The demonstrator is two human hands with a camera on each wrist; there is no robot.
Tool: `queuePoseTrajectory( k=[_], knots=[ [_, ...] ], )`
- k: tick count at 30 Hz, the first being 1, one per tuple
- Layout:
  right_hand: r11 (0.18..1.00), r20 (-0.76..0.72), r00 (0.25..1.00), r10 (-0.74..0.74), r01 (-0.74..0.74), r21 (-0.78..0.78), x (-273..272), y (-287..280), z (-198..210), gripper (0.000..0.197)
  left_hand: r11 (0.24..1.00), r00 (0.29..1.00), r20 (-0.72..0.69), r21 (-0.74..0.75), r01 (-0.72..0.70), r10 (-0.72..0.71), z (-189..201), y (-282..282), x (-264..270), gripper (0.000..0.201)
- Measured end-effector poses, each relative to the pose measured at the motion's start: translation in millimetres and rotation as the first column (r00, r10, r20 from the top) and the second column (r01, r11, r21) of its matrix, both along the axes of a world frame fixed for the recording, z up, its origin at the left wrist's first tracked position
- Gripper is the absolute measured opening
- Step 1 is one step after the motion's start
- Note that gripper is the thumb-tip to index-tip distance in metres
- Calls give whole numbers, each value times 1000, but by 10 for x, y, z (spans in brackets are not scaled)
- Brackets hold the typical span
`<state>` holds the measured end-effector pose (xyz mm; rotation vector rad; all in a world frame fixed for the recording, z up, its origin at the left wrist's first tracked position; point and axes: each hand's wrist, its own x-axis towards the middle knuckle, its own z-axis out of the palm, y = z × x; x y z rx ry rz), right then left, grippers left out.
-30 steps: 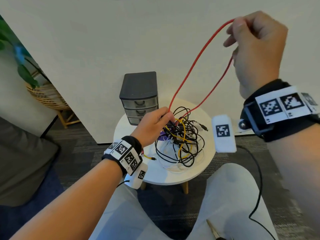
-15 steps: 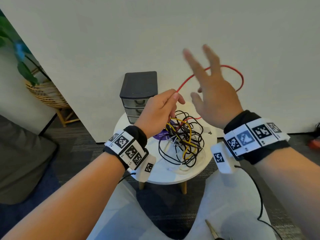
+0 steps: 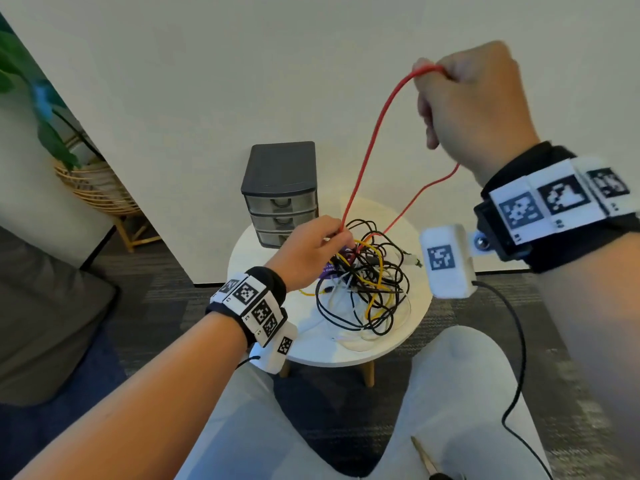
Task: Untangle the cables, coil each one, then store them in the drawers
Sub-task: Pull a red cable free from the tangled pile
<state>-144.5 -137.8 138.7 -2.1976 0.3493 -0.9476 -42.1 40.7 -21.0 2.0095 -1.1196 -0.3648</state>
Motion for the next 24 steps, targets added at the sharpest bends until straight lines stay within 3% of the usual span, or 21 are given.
queuePoseTrajectory(
  k=[7, 9, 16, 19, 22, 24],
  knots=[
    [948, 297, 953, -62, -37, 317, -116, -60, 142, 42, 999, 1000, 14, 36, -19, 19, 14, -14, 25, 24],
    [929, 325, 942, -88, -40, 369, -164, -100, 114, 42, 999, 999, 1, 1, -38, 38, 81, -11, 4, 25],
    [950, -15, 990, -139, 138, 279, -286, -465, -352, 47, 980, 997, -17, -185, -72, 70, 537, 74, 88, 24],
    [937, -71, 987, -147, 161, 309, -364, -607, -541, 44, 964, 992, -92, -245, -101, 81, 627, 189, 211, 26],
    [914, -73, 992, -102, 122, 386, -441, -664, -608, 40, 974, 985, -139, -187, -126, 101, 581, 273, 292, 35],
    [903, -68, 997, -26, 52, 426, -486, -675, -617, 37, 990, 982, -169, -97, -104, 86, 504, 303, 278, 31]
  ],
)
